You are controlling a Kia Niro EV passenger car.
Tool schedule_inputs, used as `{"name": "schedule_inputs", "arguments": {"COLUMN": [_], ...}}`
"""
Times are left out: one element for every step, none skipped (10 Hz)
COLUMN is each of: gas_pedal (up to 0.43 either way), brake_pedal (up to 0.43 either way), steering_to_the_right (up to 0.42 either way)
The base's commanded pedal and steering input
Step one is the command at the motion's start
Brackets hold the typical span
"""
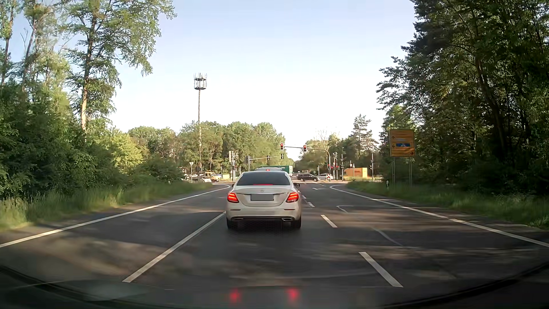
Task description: Follow the waypoints while adhering to traffic rules and regulations
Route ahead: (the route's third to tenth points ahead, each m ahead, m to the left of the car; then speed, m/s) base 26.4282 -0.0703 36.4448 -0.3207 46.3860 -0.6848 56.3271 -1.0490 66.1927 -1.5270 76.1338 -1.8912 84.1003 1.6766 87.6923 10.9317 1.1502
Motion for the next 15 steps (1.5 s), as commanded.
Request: {"name": "schedule_inputs", "arguments": {"gas_pedal": [0.000, 0.000, 0.000, 0.000, 0.000, 0.000, 0.000, 0.000, 0.000, 0.000, 0.000, 0.000, 0.000, 0.000, 0.000], "brake_pedal": [0.000, 0.000, 0.000, 0.000, 0.000, 0.000, 0.000, 0.000, 0.000, 0.000, 0.000, 0.000, 0.000, 0.000, 0.000], "steering_to_the_right": [0.000, 0.000, 0.000, 0.000, 0.000, 0.000, 0.000, 0.000, 0.000, 0.000, 0.000, 0.000, 0.000, 0.000, 0.000]}}
